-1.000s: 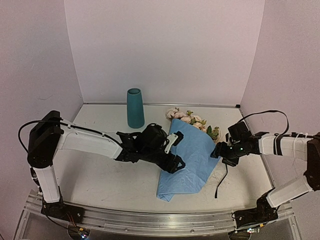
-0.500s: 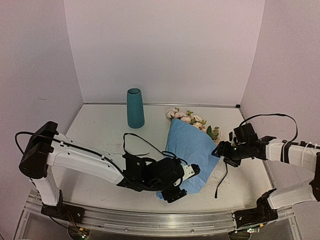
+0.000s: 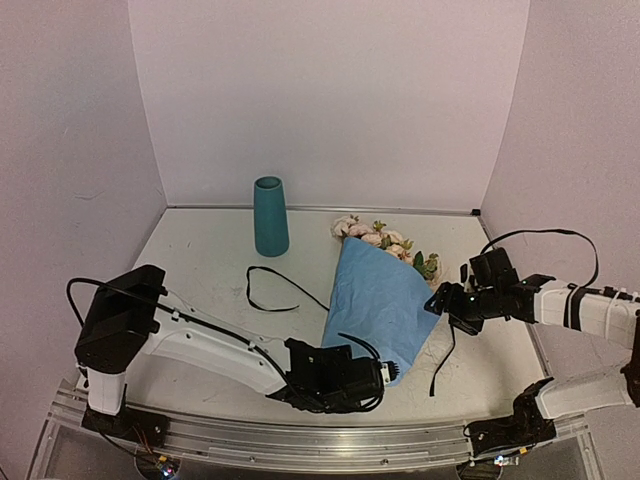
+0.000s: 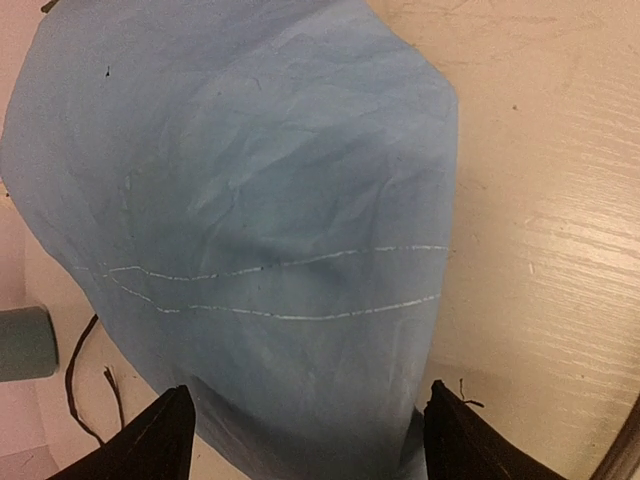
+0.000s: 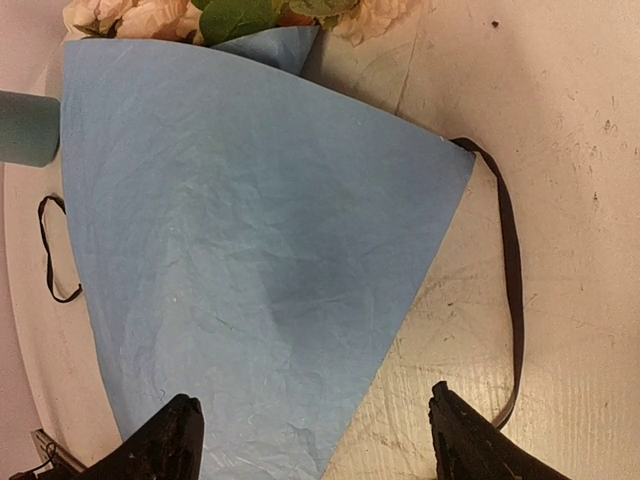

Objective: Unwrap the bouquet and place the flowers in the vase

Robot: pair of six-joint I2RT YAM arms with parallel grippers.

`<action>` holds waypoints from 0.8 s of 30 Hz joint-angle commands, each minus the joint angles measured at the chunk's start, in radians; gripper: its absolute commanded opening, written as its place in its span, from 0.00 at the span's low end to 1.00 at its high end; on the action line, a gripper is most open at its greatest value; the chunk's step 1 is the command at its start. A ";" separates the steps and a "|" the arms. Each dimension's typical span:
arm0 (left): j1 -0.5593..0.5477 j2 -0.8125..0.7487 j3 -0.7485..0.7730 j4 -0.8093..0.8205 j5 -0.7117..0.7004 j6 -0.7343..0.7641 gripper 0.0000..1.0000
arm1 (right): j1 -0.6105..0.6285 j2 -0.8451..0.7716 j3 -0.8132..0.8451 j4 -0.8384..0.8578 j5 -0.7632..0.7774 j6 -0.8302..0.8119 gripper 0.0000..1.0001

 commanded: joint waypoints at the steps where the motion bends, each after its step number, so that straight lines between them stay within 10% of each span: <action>1: -0.015 0.064 0.075 -0.027 -0.150 0.015 0.79 | -0.002 -0.018 -0.002 -0.017 0.017 0.005 0.79; 17: -0.023 -0.035 0.091 0.022 -0.340 -0.184 0.60 | -0.001 -0.009 0.001 -0.011 0.011 0.001 0.80; 24: 0.010 -0.102 0.065 -0.048 -0.460 -0.460 0.68 | -0.001 -0.001 0.005 0.017 -0.022 -0.007 0.80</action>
